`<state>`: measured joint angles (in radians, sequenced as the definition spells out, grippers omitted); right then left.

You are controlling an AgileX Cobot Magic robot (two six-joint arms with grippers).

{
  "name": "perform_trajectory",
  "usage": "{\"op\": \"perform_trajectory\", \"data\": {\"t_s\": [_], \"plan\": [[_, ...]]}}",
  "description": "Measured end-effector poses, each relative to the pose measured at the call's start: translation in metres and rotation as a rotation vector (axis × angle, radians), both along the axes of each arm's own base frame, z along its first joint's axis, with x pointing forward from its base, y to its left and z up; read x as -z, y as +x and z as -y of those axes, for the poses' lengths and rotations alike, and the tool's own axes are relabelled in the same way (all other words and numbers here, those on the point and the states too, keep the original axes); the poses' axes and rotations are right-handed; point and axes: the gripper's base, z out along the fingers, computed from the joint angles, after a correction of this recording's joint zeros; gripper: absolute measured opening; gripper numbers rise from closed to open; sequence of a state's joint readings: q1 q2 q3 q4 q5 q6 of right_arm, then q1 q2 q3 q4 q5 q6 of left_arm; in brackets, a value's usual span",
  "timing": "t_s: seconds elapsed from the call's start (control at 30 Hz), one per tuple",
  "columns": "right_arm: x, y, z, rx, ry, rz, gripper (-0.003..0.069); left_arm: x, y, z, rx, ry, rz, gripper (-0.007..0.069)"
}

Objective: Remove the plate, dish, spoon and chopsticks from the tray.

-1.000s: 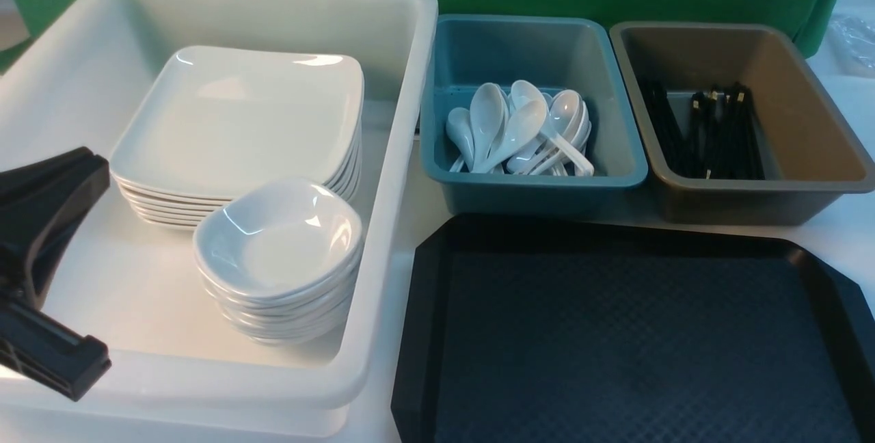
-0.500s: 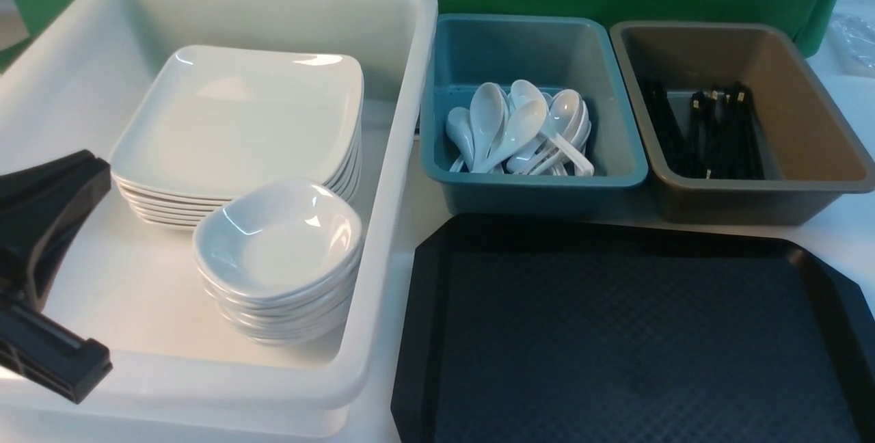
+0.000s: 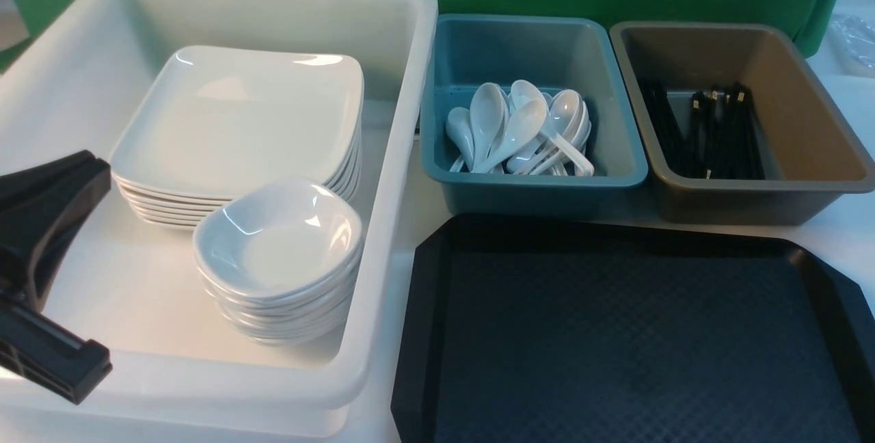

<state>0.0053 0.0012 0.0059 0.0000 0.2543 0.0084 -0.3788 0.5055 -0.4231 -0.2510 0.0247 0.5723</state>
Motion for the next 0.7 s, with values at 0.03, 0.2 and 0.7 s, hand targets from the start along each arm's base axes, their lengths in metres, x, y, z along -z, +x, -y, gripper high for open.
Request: {"op": "perform_trajectory", "data": {"t_s": [0.03, 0.2, 0.7], "plan": [[0.0, 0.0, 0.0, 0.0, 0.0, 0.0, 0.0056, 0.0, 0.0, 0.0, 0.0, 0.0, 0.0, 0.0006], [0.0, 0.0, 0.0, 0.0, 0.0, 0.0, 0.0071, 0.0, 0.0, 0.0, 0.0, 0.071, 0.028, 0.0006], [0.0, 0.0, 0.0, 0.0, 0.0, 0.0, 0.0095, 0.061, -0.043, -0.043, -0.395, -0.223, 0.003, 0.0006]]}}
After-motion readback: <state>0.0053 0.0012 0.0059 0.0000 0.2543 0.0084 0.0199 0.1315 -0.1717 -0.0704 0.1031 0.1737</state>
